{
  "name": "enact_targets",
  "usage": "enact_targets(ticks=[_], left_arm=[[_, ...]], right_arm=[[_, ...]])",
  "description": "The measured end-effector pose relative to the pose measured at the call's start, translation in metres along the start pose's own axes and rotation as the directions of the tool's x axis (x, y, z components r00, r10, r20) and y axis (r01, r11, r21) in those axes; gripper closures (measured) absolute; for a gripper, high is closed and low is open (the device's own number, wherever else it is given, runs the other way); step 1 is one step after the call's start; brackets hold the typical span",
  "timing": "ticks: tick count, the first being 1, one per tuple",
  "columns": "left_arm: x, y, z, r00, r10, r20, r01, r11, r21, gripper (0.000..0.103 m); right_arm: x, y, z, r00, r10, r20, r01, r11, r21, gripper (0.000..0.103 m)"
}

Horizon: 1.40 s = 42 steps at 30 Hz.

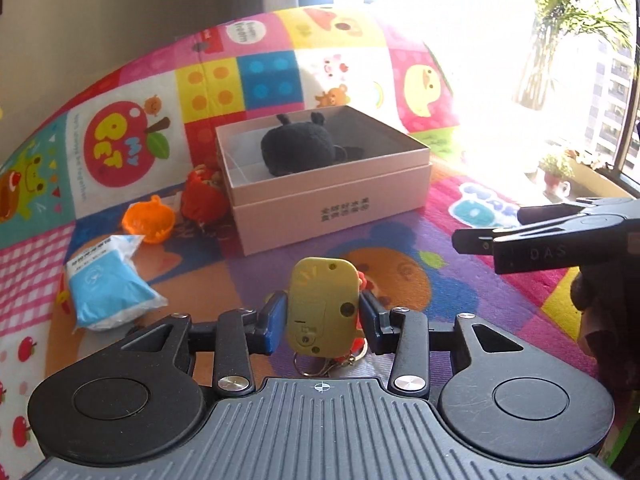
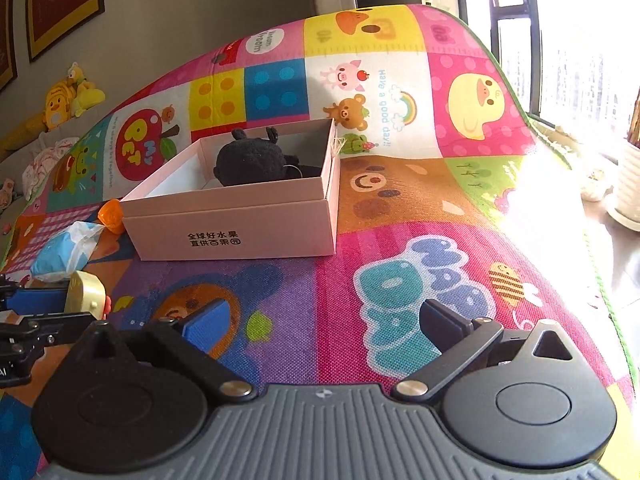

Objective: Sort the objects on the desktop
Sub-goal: 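Grasp the pink keychain toy by its yellow back with the left tool, then lift and carry the pink keychain toy above the mat with the left tool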

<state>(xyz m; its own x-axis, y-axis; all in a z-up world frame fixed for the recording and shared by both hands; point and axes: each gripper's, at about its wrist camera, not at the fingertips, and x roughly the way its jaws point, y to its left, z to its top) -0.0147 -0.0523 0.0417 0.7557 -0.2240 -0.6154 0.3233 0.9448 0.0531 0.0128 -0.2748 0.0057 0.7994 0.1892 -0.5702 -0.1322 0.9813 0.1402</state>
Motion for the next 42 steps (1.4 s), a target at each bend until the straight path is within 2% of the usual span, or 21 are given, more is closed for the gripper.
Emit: enact_targets(ticks=[3, 10, 17, 23, 27, 29, 31, 36, 40, 42], left_arm=[[0.005, -0.009, -0.005, 1.0, 0.021, 0.003, -0.021, 0.999, 0.03, 0.059], [0.0, 0.005, -0.006, 0.996, 0.088, 0.01, -0.088, 0.996, -0.026, 0.048], [0.002, 0.018, -0.018, 0.994, 0.098, -0.037, -0.101, 0.992, -0.076, 0.037], [0.015, 0.019, -0.01, 0.998, 0.051, -0.037, -0.055, 0.991, -0.121, 0.032], [0.025, 0.02, -0.008, 0.995, 0.09, -0.051, -0.096, 0.987, -0.126, 0.029], [0.021, 0.026, -0.007, 0.987, 0.156, -0.025, -0.158, 0.98, -0.124, 0.018], [0.011, 0.037, -0.006, 0.974, 0.227, 0.004, -0.224, 0.964, -0.142, 0.012], [-0.015, 0.069, -0.006, 0.959, 0.281, 0.04, -0.264, 0.934, -0.241, 0.014], [-0.028, 0.086, -0.012, 0.937, 0.348, 0.038, -0.324, 0.903, -0.284, 0.012], [-0.032, 0.093, -0.017, 0.932, 0.36, 0.032, -0.334, 0.892, -0.306, 0.011]], right_arm=[[0.0, 0.001, -0.001, 1.0, -0.003, 0.005, 0.003, 1.0, -0.002, 0.002], [-0.001, 0.001, -0.001, 1.0, -0.004, 0.012, 0.004, 1.0, -0.004, 0.002], [-0.002, 0.004, -0.002, 1.0, -0.007, 0.02, 0.007, 1.0, -0.022, 0.0], [-0.002, 0.008, -0.003, 1.0, -0.011, 0.019, 0.012, 0.999, -0.041, 0.0], [-0.002, 0.008, -0.003, 1.0, -0.014, 0.019, 0.015, 0.999, -0.045, 0.0], [-0.001, 0.008, -0.003, 1.0, -0.013, 0.016, 0.013, 0.999, -0.046, 0.0], [0.0, 0.009, -0.003, 1.0, -0.012, 0.013, 0.013, 0.999, -0.048, 0.0], [0.002, 0.015, -0.004, 1.0, -0.012, 0.004, 0.012, 0.996, -0.088, 0.0], [0.004, 0.025, -0.004, 1.0, -0.017, -0.007, 0.016, 0.99, -0.14, 0.0], [0.005, 0.028, -0.005, 1.0, -0.023, -0.011, 0.021, 0.987, -0.162, 0.0]])
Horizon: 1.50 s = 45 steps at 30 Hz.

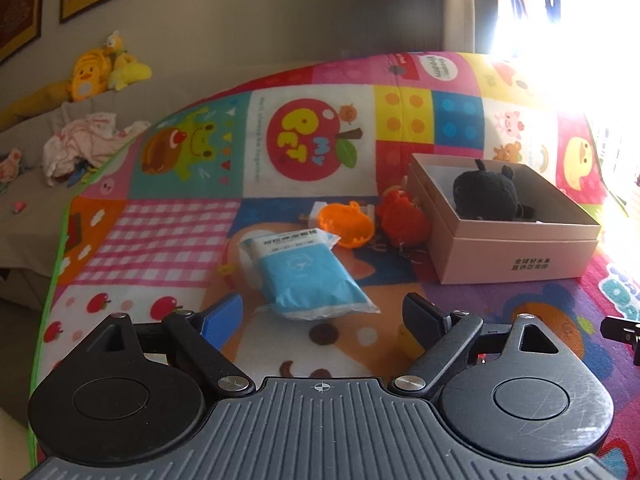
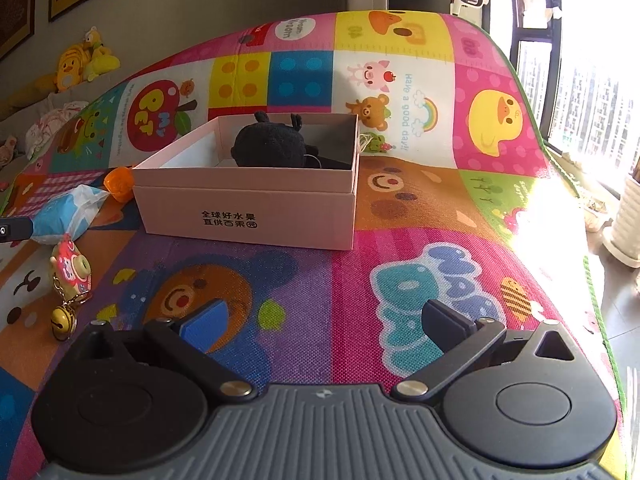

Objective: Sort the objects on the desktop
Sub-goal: 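Lift and carry the pink keychain toy above the mat with the left tool, then lower the pink toy with the left tool while the right tool grasps orange toy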

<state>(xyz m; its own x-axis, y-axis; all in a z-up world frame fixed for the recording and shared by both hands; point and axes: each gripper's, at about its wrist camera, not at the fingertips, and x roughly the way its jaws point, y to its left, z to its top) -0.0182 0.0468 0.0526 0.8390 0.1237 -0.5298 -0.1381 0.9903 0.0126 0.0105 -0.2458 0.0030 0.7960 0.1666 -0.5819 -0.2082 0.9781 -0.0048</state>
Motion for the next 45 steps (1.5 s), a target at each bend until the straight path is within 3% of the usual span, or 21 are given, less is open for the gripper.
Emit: enact_targets(ticks=[5, 10, 15, 21, 24, 26, 28, 32, 38, 40, 42, 45], left_arm=[[-0.005, 0.005, -0.006, 0.998, -0.068, -0.017, 0.068, 0.997, -0.022, 0.008], [0.002, -0.019, -0.004, 0.99, -0.142, -0.01, 0.142, 0.99, 0.007, 0.006], [0.016, -0.033, -0.008, 0.99, -0.139, -0.025, 0.14, 0.99, 0.02, 0.006], [0.006, -0.012, -0.021, 0.994, -0.112, -0.01, 0.112, 0.994, -0.003, 0.002], [0.003, 0.001, -0.027, 0.997, -0.073, -0.014, 0.072, 0.997, -0.027, 0.002], [0.004, 0.008, -0.031, 0.997, -0.076, -0.018, 0.075, 0.996, -0.055, 0.002], [0.006, 0.014, -0.035, 0.995, -0.098, -0.014, 0.097, 0.992, -0.083, 0.002], [0.004, 0.018, -0.039, 0.991, -0.13, 0.009, 0.13, 0.986, -0.105, 0.002], [0.004, 0.023, -0.041, 0.988, -0.154, 0.025, 0.156, 0.978, -0.139, 0.002], [0.004, 0.025, -0.041, 0.987, -0.158, 0.027, 0.161, 0.975, -0.155, 0.002], [0.005, 0.028, -0.042, 0.986, -0.163, 0.026, 0.166, 0.971, -0.17, 0.002], [0.007, 0.031, -0.042, 0.983, -0.18, 0.023, 0.181, 0.966, -0.186, 0.002]], right_arm=[[-0.003, 0.015, 0.003, 1.0, 0.005, 0.013, -0.004, 0.998, -0.062, 0.0], [-0.015, 0.03, 0.015, 0.994, 0.107, 0.007, -0.106, 0.991, -0.078, 0.0], [-0.033, 0.047, 0.045, 0.984, 0.168, 0.062, -0.154, 0.971, -0.182, 0.0], [-0.038, 0.075, 0.096, 0.961, 0.265, 0.083, -0.233, 0.933, -0.274, 0.0], [-0.024, 0.097, 0.127, 0.941, 0.337, 0.031, -0.313, 0.903, -0.293, 0.003], [-0.007, 0.118, 0.147, 0.934, 0.355, -0.021, -0.343, 0.882, -0.322, 0.025], [0.019, 0.142, 0.164, 0.932, 0.353, -0.079, -0.359, 0.872, -0.333, 0.032], [0.079, 0.183, 0.185, 0.919, 0.344, -0.191, -0.39, 0.862, -0.323, 0.031], [0.161, 0.226, 0.186, 0.932, 0.216, -0.292, -0.31, 0.892, -0.328, 0.028], [0.177, 0.232, 0.183, 0.923, 0.203, -0.327, -0.311, 0.893, -0.324, 0.028], [0.181, 0.235, 0.181, 0.913, 0.211, -0.35, -0.331, 0.884, -0.33, 0.031], [0.179, 0.238, 0.177, 0.9, 0.221, -0.375, -0.36, 0.862, -0.356, 0.051]])
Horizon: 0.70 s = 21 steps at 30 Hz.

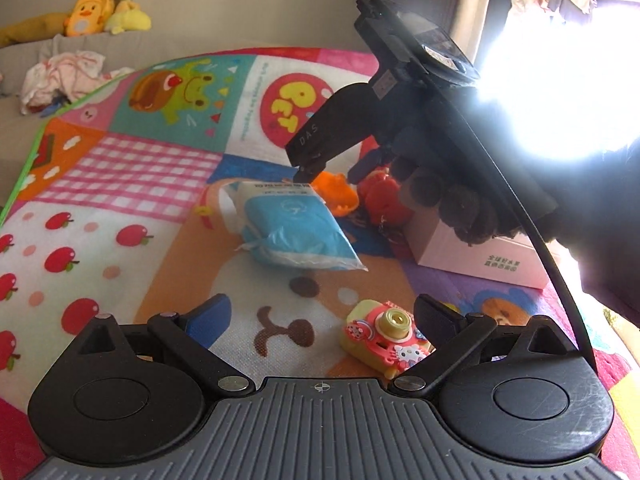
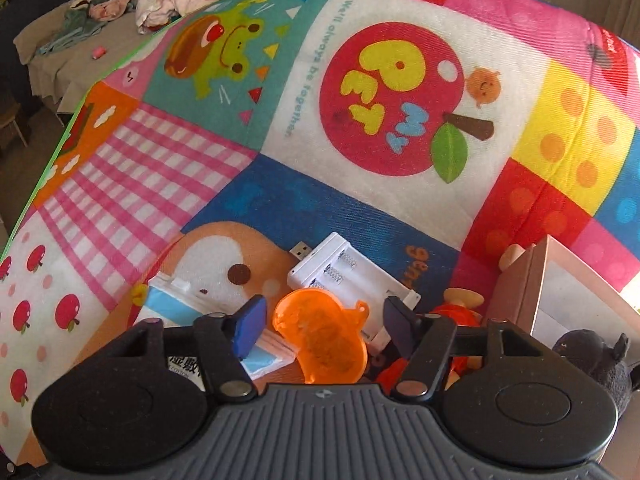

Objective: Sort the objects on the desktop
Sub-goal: 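Lower the pink toy with the left tool while the right tool grasps orange toy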

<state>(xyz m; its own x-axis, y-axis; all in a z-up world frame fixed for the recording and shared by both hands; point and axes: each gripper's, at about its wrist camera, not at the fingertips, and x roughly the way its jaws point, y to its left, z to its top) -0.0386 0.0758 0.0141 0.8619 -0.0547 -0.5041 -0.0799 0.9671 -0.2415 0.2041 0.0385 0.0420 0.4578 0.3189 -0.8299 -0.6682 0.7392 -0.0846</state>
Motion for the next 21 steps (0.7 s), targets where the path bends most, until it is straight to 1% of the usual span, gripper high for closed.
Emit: enact_targets(ticks=[4, 7, 9, 12, 14, 15, 17, 19, 21], left_arm=[[0.001, 0.001, 0.0, 1.0, 0.0, -0.002, 0.0, 1.0, -0.006, 0.002], [0.001, 0.0, -0.001, 1.0, 0.004, -0.002, -0.004, 1.0, -0.001, 0.002], [0.002, -0.001, -0.001, 1.0, 0.006, -0.004, -0.006, 1.0, 0.003, 0.002], [0.002, -0.001, -0.001, 1.0, 0.007, -0.009, -0.007, 1.0, 0.004, 0.002], [0.002, -0.002, -0.001, 1.0, 0.006, -0.011, -0.006, 1.0, 0.009, 0.002], [0.002, -0.003, -0.001, 1.0, 0.003, -0.011, -0.003, 1.0, 0.015, 0.002], [0.001, -0.006, -0.002, 1.0, -0.001, -0.012, 0.002, 0.999, 0.034, 0.002], [0.001, -0.013, -0.003, 1.0, -0.004, -0.017, 0.005, 0.998, 0.062, 0.002], [0.002, -0.019, -0.004, 0.998, -0.031, -0.047, 0.034, 0.997, 0.067, 0.002]], right_arm=[[-0.019, 0.0, -0.008, 0.999, -0.026, 0.048, 0.026, 1.0, -0.013, 0.052], [-0.053, -0.009, -0.018, 0.993, -0.014, 0.115, 0.012, 1.0, 0.011, 0.052], [-0.088, -0.019, -0.035, 0.984, -0.004, 0.178, 0.0, 1.0, 0.024, 0.052], [-0.136, -0.034, -0.072, 0.968, 0.03, 0.25, -0.044, 0.998, 0.049, 0.052], [-0.163, -0.045, -0.105, 0.96, 0.033, 0.277, -0.058, 0.995, 0.082, 0.052], [-0.174, -0.051, -0.124, 0.96, 0.022, 0.28, -0.054, 0.993, 0.107, 0.052], [-0.186, -0.062, -0.159, 0.963, -0.007, 0.27, -0.038, 0.986, 0.161, 0.052], [-0.191, -0.074, -0.197, 0.971, -0.032, 0.235, -0.023, 0.974, 0.226, 0.052], [-0.19, -0.08, -0.23, 0.978, -0.07, 0.197, 0.013, 0.961, 0.275, 0.052]])
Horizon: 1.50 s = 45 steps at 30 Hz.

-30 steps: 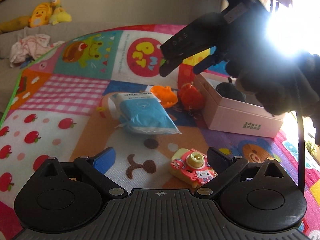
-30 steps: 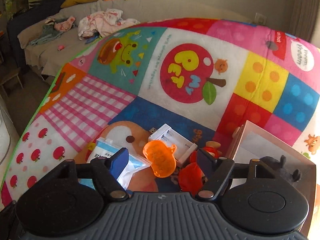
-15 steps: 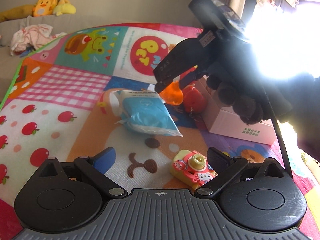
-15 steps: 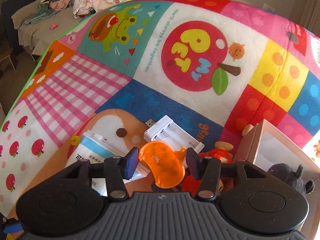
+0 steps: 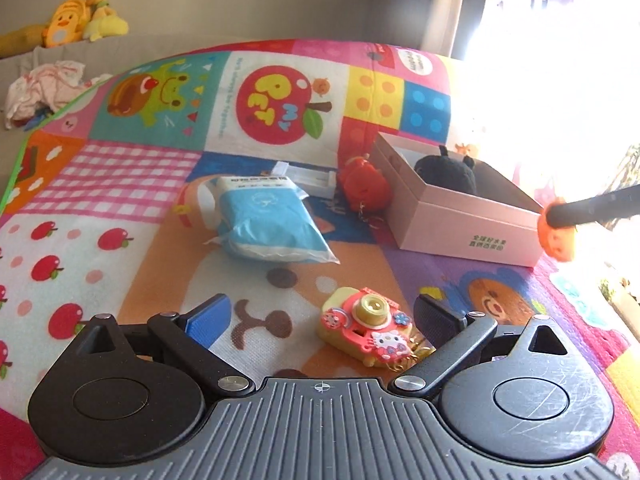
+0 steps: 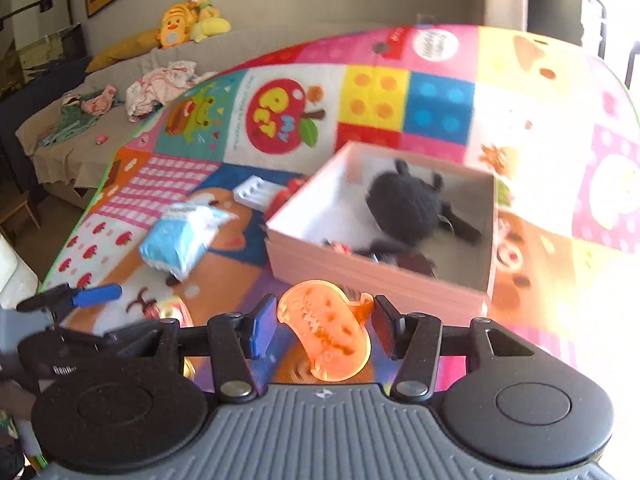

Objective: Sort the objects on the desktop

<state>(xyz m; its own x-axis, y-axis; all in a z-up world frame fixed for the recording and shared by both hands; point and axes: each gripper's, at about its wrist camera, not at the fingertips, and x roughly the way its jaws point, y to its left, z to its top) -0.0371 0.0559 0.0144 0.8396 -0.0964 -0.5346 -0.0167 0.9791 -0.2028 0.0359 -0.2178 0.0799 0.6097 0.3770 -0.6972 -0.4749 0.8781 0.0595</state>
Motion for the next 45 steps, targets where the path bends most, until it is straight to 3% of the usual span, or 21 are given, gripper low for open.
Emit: enact_targets(ticks=[3, 6, 11, 12, 16, 20, 26, 28, 32, 37, 42, 45], left_arm=[[0.006, -0.015, -0.003, 0.995, -0.071, -0.068, 0.071, 0.997, -0.007, 0.002], [0.014, -0.038, -0.006, 0.99, -0.097, -0.103, 0.1, 0.994, 0.031, 0.002], [0.033, -0.074, -0.007, 0.978, -0.148, -0.145, 0.167, 0.978, 0.128, 0.002], [0.037, -0.08, -0.006, 0.975, -0.159, -0.155, 0.181, 0.974, 0.139, 0.002], [0.032, -0.093, -0.003, 0.964, -0.215, -0.154, 0.241, 0.955, 0.174, 0.002], [0.028, -0.094, -0.003, 0.974, -0.162, -0.16, 0.194, 0.96, 0.203, 0.002], [0.036, -0.085, 0.003, 0.987, -0.015, -0.161, 0.048, 0.978, 0.202, 0.002], [0.039, -0.082, 0.006, 0.987, 0.006, -0.158, 0.026, 0.979, 0.2, 0.002], [0.046, -0.077, 0.007, 0.987, 0.044, -0.154, -0.012, 0.98, 0.2, 0.002], [0.055, -0.078, 0.006, 0.986, 0.022, -0.163, 0.011, 0.98, 0.198, 0.002], [0.057, -0.089, 0.006, 0.983, -0.078, -0.167, 0.113, 0.97, 0.215, 0.002], [0.057, -0.095, 0.004, 0.986, -0.067, -0.152, 0.102, 0.966, 0.238, 0.007]], right_arm=[[-0.005, -0.018, -0.039, 0.998, -0.056, -0.02, 0.057, 0.997, 0.053, 0.052], [-0.008, -0.03, -0.061, 0.998, -0.055, -0.012, 0.056, 0.992, 0.109, 0.052], [0.0, -0.034, -0.076, 0.998, -0.058, 0.009, 0.056, 0.989, 0.134, 0.049], [0.002, -0.033, -0.078, 0.998, -0.059, 0.012, 0.056, 0.989, 0.137, 0.047], [-0.002, -0.029, -0.086, 0.994, -0.087, 0.059, 0.08, 0.991, 0.107, 0.023], [-0.002, -0.027, -0.092, 0.993, -0.073, 0.087, 0.064, 0.992, 0.105, 0.017], [0.01, -0.014, -0.1, 0.992, -0.103, 0.074, 0.098, 0.993, 0.064, 0.016], [0.007, -0.009, -0.101, 0.99, -0.106, 0.098, 0.103, 0.994, 0.035, 0.002], [0.008, -0.005, -0.1, 0.988, -0.116, 0.097, 0.115, 0.993, 0.017, 0.0], [0.011, -0.01, -0.099, 0.989, -0.122, 0.082, 0.119, 0.992, 0.046, 0.0], [0.012, -0.01, -0.1, 0.988, -0.131, 0.081, 0.127, 0.991, 0.05, 0.0], [0.013, -0.011, -0.099, 0.988, -0.136, 0.076, 0.132, 0.99, 0.057, 0.0]])
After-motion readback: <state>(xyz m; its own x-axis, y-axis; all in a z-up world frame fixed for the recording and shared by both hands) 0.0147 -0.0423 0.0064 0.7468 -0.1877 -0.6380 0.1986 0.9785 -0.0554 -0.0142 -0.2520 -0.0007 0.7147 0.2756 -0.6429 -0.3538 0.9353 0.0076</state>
